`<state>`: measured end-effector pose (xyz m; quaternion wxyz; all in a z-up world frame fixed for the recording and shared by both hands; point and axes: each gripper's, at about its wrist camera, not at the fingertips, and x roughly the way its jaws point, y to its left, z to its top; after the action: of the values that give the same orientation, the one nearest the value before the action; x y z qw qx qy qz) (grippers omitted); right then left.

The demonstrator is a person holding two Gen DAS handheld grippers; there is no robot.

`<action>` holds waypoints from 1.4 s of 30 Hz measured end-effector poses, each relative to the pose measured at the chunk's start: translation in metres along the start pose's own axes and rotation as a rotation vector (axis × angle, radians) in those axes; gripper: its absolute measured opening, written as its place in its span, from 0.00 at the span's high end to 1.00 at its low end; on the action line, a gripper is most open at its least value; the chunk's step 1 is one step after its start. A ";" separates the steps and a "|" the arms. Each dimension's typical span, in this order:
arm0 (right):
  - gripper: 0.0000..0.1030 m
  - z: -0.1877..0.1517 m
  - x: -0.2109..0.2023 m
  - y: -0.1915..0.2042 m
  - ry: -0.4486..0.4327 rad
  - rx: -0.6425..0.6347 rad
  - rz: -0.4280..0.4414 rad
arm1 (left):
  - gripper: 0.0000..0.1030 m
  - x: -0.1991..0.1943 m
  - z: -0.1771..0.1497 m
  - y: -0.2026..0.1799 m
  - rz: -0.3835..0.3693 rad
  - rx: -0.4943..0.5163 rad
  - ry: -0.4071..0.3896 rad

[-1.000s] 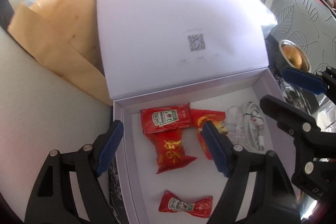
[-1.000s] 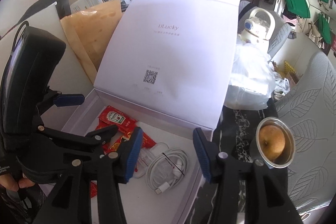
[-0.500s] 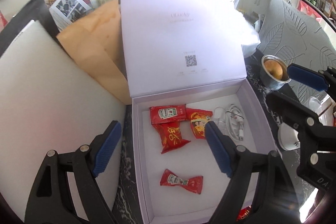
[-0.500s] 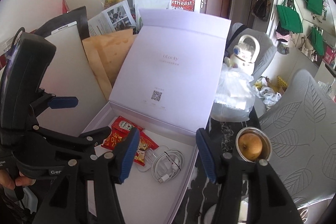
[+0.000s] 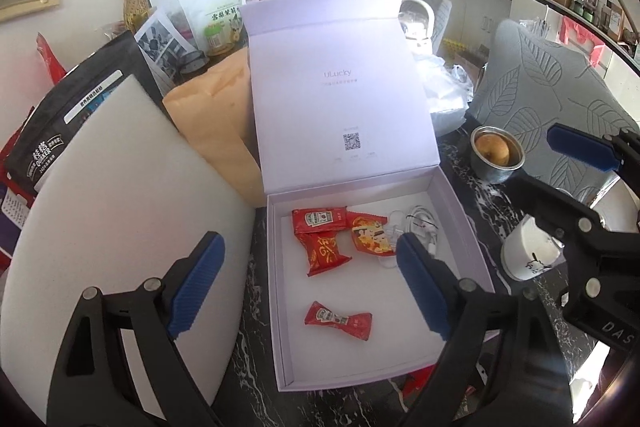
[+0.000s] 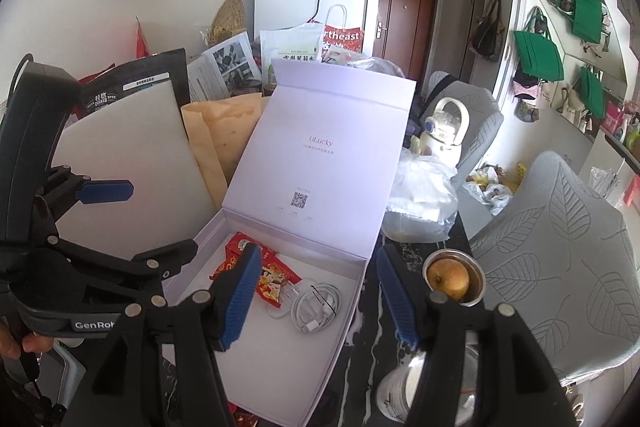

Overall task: Organize objects
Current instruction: 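Withdraw both tools from the box toward the red toy and brown packet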

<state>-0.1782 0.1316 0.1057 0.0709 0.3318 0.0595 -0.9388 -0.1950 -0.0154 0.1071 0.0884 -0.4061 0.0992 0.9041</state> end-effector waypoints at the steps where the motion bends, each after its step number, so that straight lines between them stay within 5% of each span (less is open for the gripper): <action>1: 0.41 -0.001 -0.004 0.000 -0.003 0.000 0.000 | 0.15 -0.004 -0.002 -0.001 -0.001 -0.002 -0.004; 17: 0.38 -0.045 -0.050 0.009 0.004 0.006 -0.024 | 0.12 -0.048 -0.044 -0.012 -0.029 0.004 -0.037; 42: 0.38 -0.145 -0.066 0.032 0.105 0.044 0.008 | 0.12 -0.039 -0.138 -0.037 -0.093 0.023 0.083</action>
<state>-0.0329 0.1289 0.0333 0.0641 0.3823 0.0412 -0.9209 -0.0616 -0.0173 0.0422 0.1308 -0.4465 0.0942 0.8801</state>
